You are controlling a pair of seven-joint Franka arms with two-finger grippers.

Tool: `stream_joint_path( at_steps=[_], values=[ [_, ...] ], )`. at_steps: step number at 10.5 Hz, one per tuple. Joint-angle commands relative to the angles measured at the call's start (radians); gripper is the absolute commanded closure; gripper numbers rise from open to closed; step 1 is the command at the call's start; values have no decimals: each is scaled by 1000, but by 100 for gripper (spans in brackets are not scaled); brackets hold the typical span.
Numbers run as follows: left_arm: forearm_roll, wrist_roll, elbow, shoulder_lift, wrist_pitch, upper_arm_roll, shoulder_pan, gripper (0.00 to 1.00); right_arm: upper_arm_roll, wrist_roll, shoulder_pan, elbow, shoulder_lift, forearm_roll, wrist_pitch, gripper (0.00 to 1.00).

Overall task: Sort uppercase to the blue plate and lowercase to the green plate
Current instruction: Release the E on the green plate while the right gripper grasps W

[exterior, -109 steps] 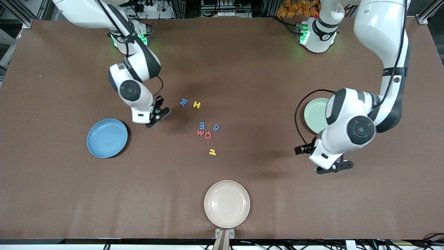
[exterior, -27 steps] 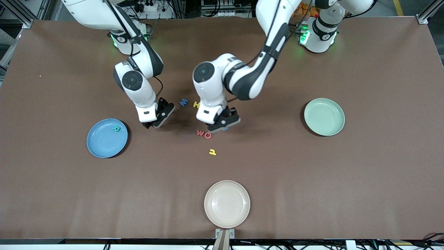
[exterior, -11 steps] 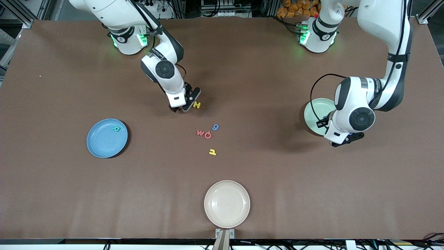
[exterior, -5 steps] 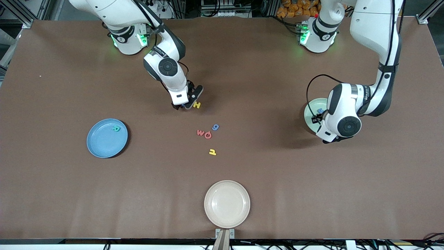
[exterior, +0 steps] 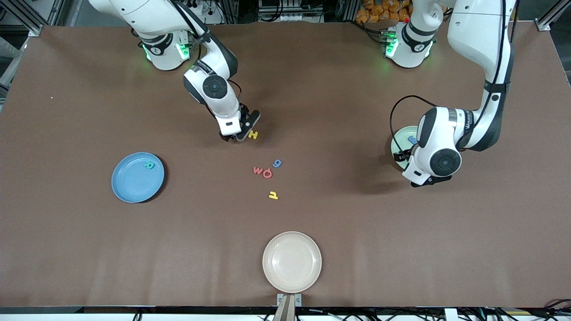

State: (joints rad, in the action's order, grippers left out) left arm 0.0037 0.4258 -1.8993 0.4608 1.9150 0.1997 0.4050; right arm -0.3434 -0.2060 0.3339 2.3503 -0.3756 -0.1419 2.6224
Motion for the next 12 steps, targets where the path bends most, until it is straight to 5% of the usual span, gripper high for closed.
stream_joint_path(
  at_steps=[1,7,12],
  values=[
    [-42,-1,55,-4,-5,-16,3,0,3,-20,-16,7,-3,-8,13,4],
    [-44,97,82,4,82,-40,20,0,7,-18,-15,4,-22,-7,27,13],
    [-44,162,85,9,131,-39,28,0,7,-18,-15,4,-29,-7,39,52]
  ],
)
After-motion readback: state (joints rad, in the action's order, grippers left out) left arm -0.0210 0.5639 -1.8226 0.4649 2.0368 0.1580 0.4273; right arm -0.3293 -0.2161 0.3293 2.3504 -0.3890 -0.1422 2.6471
